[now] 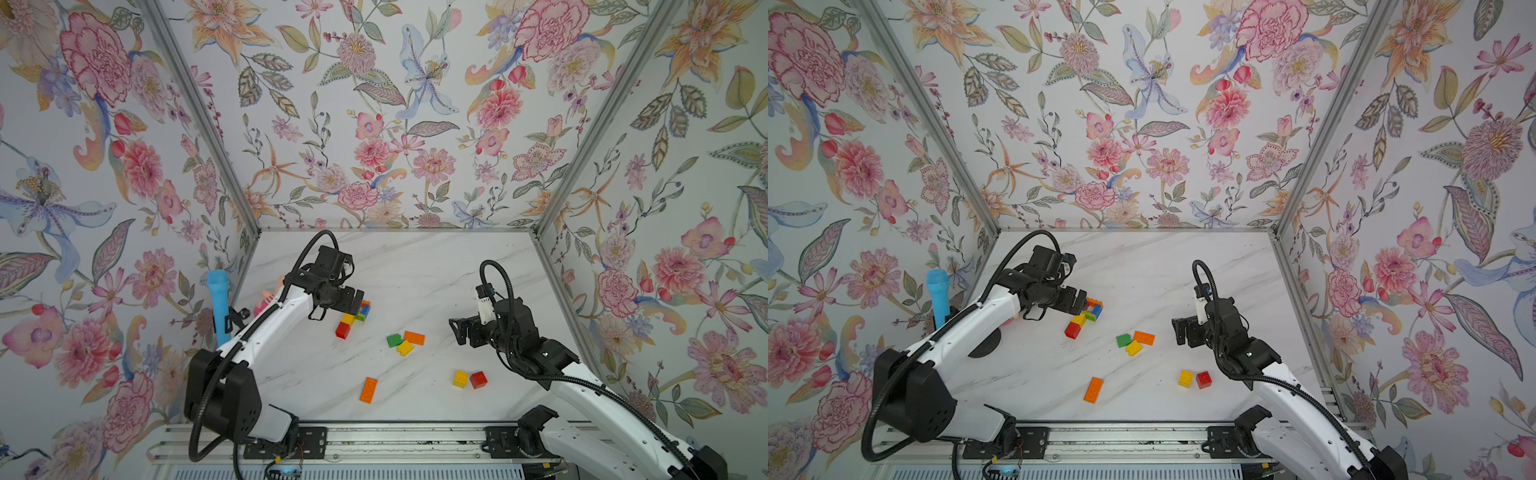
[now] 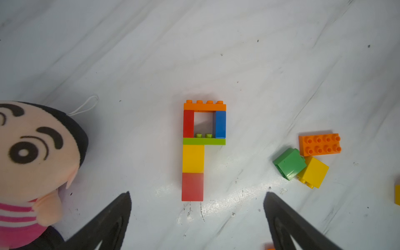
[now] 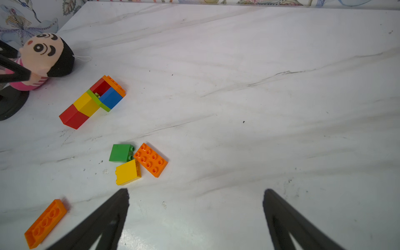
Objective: Assemble the letter p with lego
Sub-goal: Place the lego brick at the center of the board, then move the lego brick at the center of the board.
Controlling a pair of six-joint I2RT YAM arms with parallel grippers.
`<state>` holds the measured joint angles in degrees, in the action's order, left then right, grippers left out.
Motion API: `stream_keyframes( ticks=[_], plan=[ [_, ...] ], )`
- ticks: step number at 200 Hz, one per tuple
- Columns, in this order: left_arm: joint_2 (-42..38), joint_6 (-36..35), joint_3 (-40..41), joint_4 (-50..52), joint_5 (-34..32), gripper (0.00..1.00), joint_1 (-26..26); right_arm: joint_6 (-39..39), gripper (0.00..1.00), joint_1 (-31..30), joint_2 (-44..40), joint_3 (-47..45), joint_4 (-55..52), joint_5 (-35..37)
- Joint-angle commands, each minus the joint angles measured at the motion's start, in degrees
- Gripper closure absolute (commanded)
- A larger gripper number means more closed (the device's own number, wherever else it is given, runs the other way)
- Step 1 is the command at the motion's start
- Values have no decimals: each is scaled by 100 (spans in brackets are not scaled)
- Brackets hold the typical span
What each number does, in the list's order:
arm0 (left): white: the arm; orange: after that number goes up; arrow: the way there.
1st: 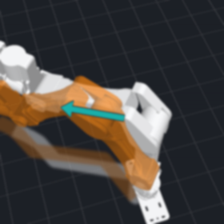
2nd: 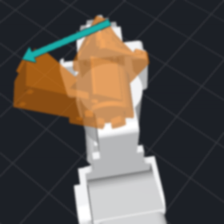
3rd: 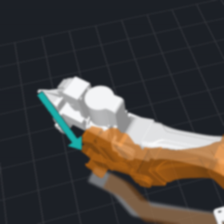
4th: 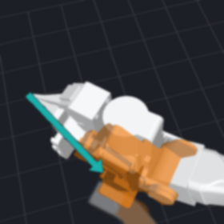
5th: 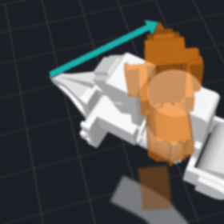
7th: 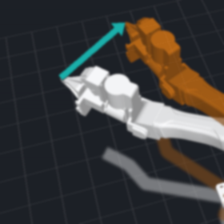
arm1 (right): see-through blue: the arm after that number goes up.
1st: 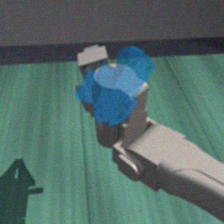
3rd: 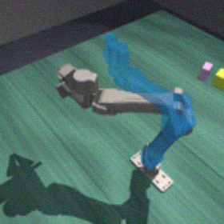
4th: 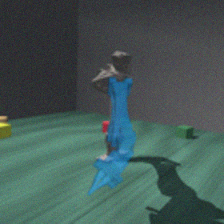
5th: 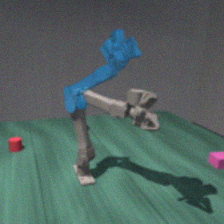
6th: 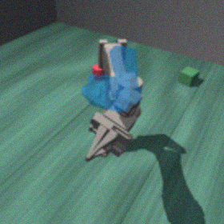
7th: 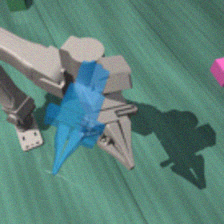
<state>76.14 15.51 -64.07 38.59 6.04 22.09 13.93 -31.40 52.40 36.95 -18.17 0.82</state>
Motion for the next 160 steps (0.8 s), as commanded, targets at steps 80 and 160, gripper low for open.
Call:
stream_keyframes(
  ticks=[80,160],
  plan=[
    [-3391,1847,4317,-3926,-781,1,-133,1137,0,-1423,1416,827,-1409,815],
    [-3870,2278,5706,-5651,-90,1,-169,2241,5,-2104,1544,874,-2401,906]
  ],
)
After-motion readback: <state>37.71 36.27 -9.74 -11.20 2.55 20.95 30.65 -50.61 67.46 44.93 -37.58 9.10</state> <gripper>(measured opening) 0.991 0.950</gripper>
